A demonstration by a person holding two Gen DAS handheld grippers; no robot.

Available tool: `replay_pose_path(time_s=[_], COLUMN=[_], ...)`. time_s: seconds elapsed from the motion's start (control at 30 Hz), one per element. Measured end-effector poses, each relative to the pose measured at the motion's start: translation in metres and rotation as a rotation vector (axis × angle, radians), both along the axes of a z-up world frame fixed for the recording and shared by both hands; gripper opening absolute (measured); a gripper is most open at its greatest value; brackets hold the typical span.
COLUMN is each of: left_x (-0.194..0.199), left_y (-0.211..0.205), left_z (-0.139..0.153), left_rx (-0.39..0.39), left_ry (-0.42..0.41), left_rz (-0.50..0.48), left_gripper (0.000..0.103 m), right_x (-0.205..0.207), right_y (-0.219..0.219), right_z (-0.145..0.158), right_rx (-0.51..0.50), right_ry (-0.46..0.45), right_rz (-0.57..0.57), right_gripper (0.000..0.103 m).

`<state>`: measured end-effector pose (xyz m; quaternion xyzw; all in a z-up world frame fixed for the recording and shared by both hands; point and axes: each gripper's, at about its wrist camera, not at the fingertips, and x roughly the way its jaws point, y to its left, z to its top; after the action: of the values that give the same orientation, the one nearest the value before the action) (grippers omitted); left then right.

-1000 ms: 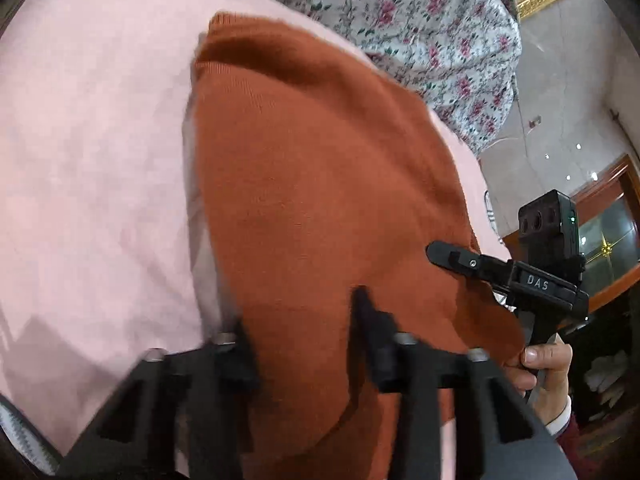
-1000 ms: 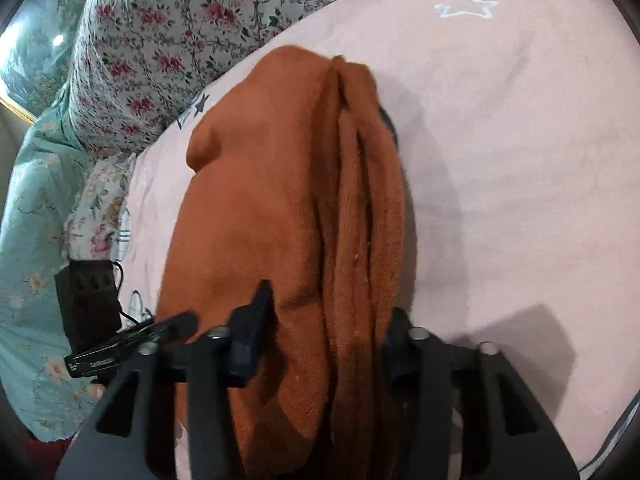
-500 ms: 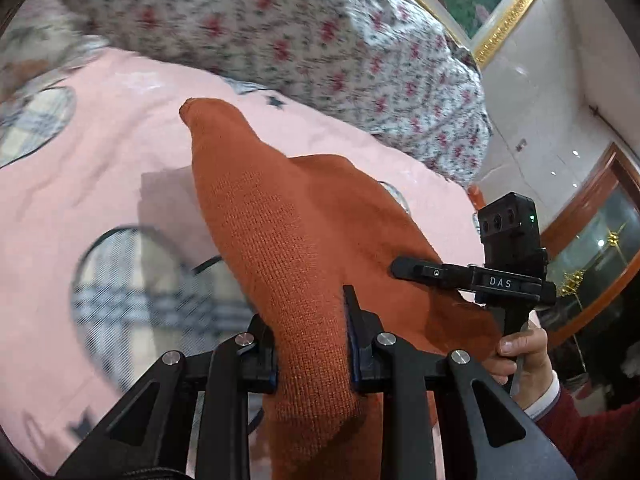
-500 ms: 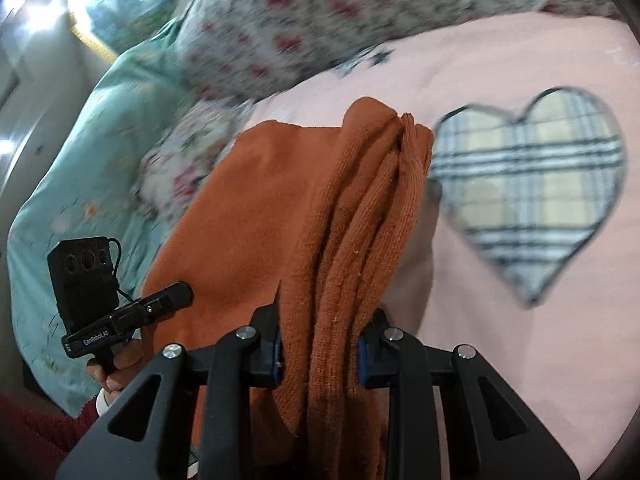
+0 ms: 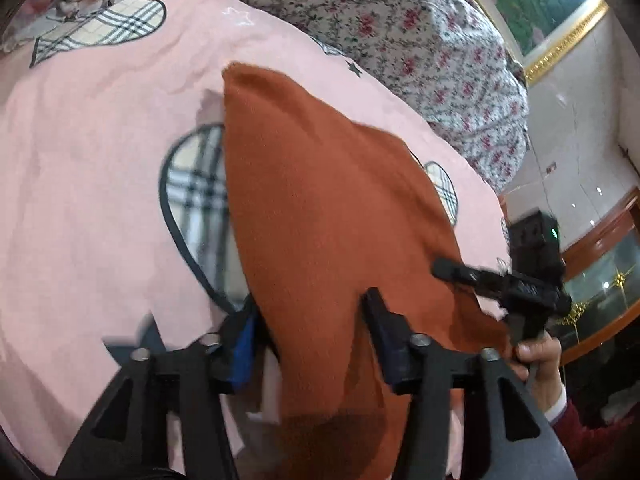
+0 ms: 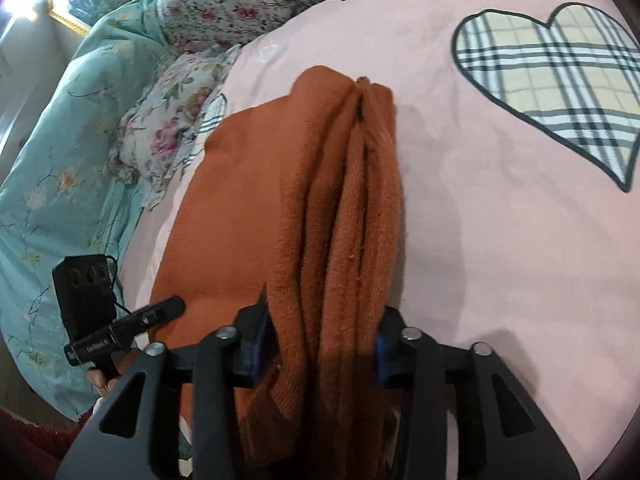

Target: Fold small clothes

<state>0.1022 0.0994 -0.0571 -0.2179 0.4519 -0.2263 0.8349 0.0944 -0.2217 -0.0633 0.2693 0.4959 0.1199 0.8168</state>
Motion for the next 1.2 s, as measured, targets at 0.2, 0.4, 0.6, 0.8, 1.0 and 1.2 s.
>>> replay_pose_path(time_s=[0.2,0.4,0.6,0.8,1.0,1.2], left_x=[0.084,0.173,0.167,0.087,0.029,0.014], left_y=[0.024,0.022,0.024,0.021,0.011,0.003], left_z=[0.001,0.007,0.045,0.053,0.041,0.029], left_rx=[-0.059,0.047,0.089,0.101,0.127,0.153], left_ry=[0.025,0.011,-0.081,-0.11,-0.083,-0.043], left_rz=[0.084,0.135,0.18,0.19,0.166,0.142], left_gripper=[0.056,0.015,0.022,0.039,0.039,0.039], right_x=[-0.014,-0.019,-0.02,-0.006,0.019,0.039], right_y=[-0.01,-0.013,-0.013,0.0,0.009,-0.006], right_z=[0.022,0.033,0.045,0.042,0.029,0.014], right_rx=[-0.018,-0.015,-0.034,-0.055,-0.097,0.058], right_ry=[-0.05,-0.073,-0.108,-0.107,-0.069,-0.025], right_rz=[-0.082,-0.101,-0.095,-0.055,-0.031,-0.062], right_gripper=[0.05,0.05,0.05,0.05,0.044,0.015])
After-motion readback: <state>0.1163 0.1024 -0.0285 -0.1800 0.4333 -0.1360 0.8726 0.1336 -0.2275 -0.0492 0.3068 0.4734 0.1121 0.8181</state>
